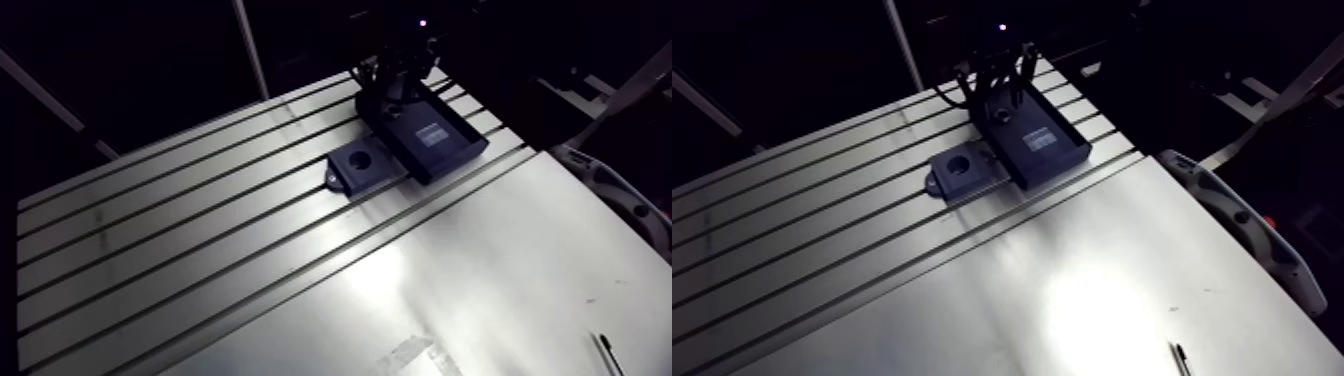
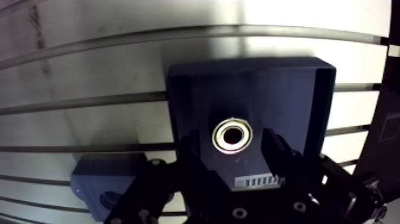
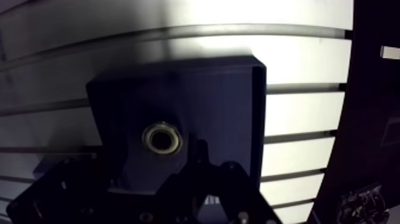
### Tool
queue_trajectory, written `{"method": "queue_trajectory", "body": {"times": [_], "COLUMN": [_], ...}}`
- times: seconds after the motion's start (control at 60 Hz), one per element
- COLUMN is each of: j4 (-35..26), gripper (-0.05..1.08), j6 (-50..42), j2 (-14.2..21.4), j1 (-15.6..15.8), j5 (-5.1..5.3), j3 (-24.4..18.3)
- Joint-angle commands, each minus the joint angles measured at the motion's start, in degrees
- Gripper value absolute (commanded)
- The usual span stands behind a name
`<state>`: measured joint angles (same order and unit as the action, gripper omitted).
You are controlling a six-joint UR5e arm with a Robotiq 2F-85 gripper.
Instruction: Pick up the bearing and press it into the housing until flush.
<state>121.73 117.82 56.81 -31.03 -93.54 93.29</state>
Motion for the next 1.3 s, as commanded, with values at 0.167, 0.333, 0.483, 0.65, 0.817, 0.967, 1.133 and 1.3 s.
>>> {"method": "queue_trajectory", "body": {"times": [0.167,0.333,0.483,0.65,0.817,0.967,1.133,1.3], "j4": [0.1,0.1,0.1,0.1,0.1,0.2,0.2,0.2], "gripper": [0.38,0.38,0.38,0.38,0.39,0.40,0.42,0.44], "j6": [0.0,0.0,0.0,0.0,0.0,0.0,0.0,0.0], "j2": [-0.2,-0.5,-0.6,-0.6,-0.6,-0.8,-0.8,-0.8], "j1": [0.0,-0.1,-0.1,-0.1,-0.1,-0.1,-0.1,-0.1], "j5": [-0.02,-0.02,-0.02,-0.02,-0.02,-0.02,-0.02,-0.02], "j3": [0.0,0.0,0.0,0.0,0.0,-0.1,0.0,0.0]}}
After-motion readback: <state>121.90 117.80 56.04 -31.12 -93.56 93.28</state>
